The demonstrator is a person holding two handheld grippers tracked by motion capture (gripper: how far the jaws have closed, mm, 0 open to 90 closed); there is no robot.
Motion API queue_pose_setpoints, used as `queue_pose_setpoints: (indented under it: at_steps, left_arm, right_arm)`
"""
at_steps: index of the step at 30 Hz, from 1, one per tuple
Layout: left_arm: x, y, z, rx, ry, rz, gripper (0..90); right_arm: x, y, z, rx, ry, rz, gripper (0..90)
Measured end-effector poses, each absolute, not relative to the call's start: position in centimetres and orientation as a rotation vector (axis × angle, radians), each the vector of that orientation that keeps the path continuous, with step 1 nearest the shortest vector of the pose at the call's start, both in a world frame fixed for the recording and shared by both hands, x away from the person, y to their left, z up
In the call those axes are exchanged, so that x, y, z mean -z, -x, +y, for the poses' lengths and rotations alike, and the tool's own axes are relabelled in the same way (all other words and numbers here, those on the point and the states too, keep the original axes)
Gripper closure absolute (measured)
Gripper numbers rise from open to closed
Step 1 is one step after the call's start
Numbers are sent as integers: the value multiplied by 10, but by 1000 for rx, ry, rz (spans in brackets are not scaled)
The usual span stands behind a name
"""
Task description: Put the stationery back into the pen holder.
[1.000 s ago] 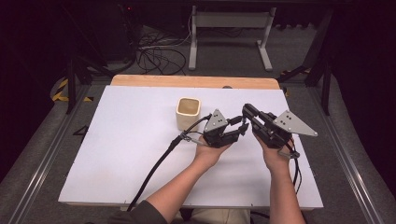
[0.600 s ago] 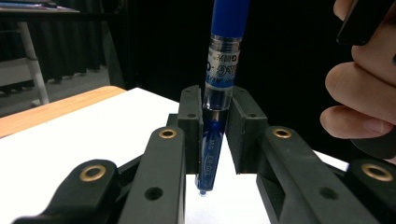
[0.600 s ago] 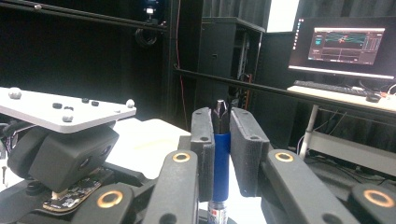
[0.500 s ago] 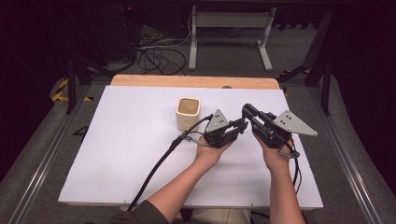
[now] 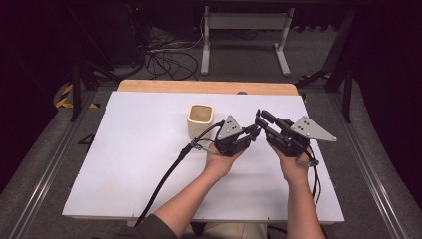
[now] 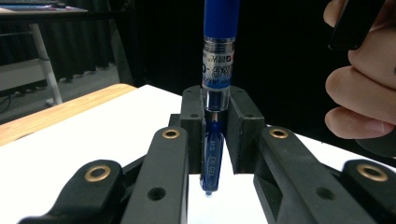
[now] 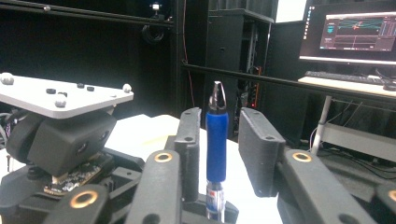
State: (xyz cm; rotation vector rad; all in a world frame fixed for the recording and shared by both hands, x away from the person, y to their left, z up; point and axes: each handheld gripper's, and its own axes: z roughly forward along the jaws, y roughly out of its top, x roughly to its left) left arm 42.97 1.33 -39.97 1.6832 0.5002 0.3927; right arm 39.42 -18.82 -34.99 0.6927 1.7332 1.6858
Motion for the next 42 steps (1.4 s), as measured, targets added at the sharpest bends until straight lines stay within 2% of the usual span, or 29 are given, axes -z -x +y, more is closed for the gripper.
queue_pose_setpoints:
  at_steps: [24,34,42]
  left_arm:
    - [377,-438,43,-468,-1661,535,791]
    - [369,-439,55,-493,-1647,540,791]
    - [359,-439,62,-527,-1638,539,791]
  right_arm:
    - [353,-402,-199,-1722,-756,1784,384]
    - [354,-405,-199,-1727,-791,1801,276]
    - [355,-404,-198,-1707,-796,1819,228]
